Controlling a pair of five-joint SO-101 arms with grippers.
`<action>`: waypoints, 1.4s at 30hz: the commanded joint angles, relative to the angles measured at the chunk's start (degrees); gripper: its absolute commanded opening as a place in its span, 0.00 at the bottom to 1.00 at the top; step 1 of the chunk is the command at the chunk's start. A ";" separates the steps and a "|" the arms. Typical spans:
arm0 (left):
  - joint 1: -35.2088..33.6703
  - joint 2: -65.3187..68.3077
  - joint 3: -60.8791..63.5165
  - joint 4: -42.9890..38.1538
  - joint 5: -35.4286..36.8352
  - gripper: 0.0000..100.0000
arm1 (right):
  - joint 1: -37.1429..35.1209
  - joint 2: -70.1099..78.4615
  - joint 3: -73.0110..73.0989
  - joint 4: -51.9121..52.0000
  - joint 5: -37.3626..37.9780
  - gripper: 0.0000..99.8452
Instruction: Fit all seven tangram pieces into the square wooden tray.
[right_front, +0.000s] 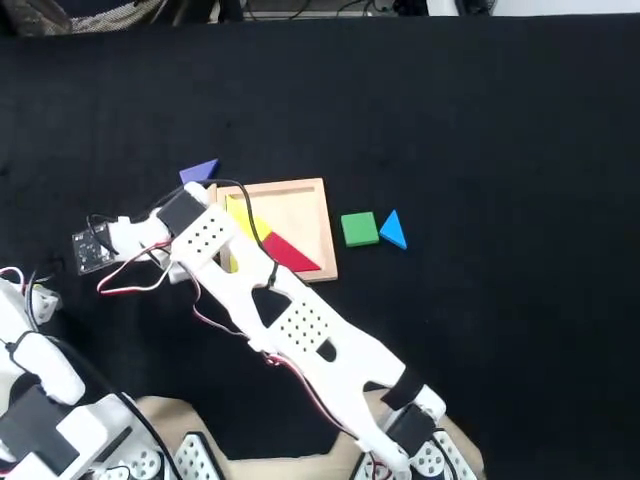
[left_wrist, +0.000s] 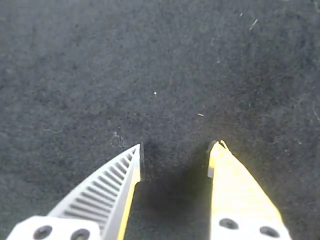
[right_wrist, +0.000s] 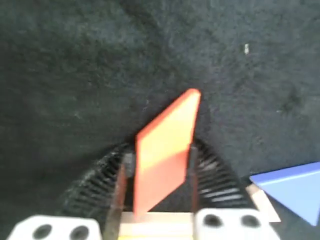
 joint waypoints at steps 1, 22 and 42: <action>0.92 -0.26 -0.92 0.26 -0.18 0.23 | -0.35 -0.13 -2.15 0.44 1.49 0.01; 0.92 -0.26 -0.92 0.26 -0.18 0.23 | 13.71 -43.21 13.49 6.33 -29.71 0.01; 1.01 -0.26 -0.57 0.26 -3.16 0.23 | 44.48 -82.95 88.04 -7.82 -40.97 0.01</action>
